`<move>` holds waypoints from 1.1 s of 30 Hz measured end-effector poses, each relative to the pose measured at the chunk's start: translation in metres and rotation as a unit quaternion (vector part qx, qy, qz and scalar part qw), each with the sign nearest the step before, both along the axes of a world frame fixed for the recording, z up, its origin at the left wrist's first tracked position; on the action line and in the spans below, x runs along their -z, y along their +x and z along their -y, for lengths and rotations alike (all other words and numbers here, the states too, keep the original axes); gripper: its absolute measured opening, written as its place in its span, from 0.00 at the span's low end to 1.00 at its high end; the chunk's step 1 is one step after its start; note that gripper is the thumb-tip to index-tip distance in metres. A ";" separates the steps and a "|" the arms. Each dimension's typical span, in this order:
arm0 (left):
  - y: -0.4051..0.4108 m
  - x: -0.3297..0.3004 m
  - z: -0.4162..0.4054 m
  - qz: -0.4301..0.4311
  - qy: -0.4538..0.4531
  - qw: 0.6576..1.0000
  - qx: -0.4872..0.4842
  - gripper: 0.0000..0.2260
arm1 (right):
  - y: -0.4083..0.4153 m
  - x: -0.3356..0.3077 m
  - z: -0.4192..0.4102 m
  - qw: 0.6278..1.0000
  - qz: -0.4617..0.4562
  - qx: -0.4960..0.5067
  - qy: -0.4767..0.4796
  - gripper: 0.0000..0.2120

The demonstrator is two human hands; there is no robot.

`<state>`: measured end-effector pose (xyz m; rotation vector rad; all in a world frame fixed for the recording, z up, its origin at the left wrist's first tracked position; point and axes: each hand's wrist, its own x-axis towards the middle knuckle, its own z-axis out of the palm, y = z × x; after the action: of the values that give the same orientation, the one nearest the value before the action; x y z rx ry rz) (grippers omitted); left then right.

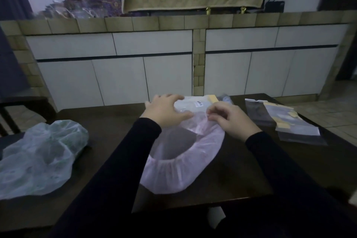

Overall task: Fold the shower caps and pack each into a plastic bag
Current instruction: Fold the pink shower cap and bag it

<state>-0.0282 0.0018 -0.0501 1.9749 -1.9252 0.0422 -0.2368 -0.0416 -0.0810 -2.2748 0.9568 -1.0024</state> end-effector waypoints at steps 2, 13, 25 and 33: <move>0.008 0.005 0.006 0.011 0.039 0.998 -0.037 0.25 | 0.000 -0.002 0.007 1.000 0.019 -0.001 0.001 0.04; 0.042 0.043 0.022 -0.126 0.051 0.989 -0.055 0.17 | 0.015 -0.002 0.049 0.994 0.023 0.013 0.101 0.10; 0.071 0.076 0.034 -0.347 -0.227 0.909 -0.032 0.15 | 0.030 0.033 0.070 0.975 0.074 -0.008 0.212 0.19; 0.067 0.078 0.027 -0.370 -0.209 0.904 0.035 0.04 | 0.059 0.031 0.074 0.997 -0.031 0.036 0.062 0.03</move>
<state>0.0384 -0.0256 -0.1280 1.3531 -1.3373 -0.2579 -0.1780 -0.1151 -0.1117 -2.1931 1.1038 -0.8809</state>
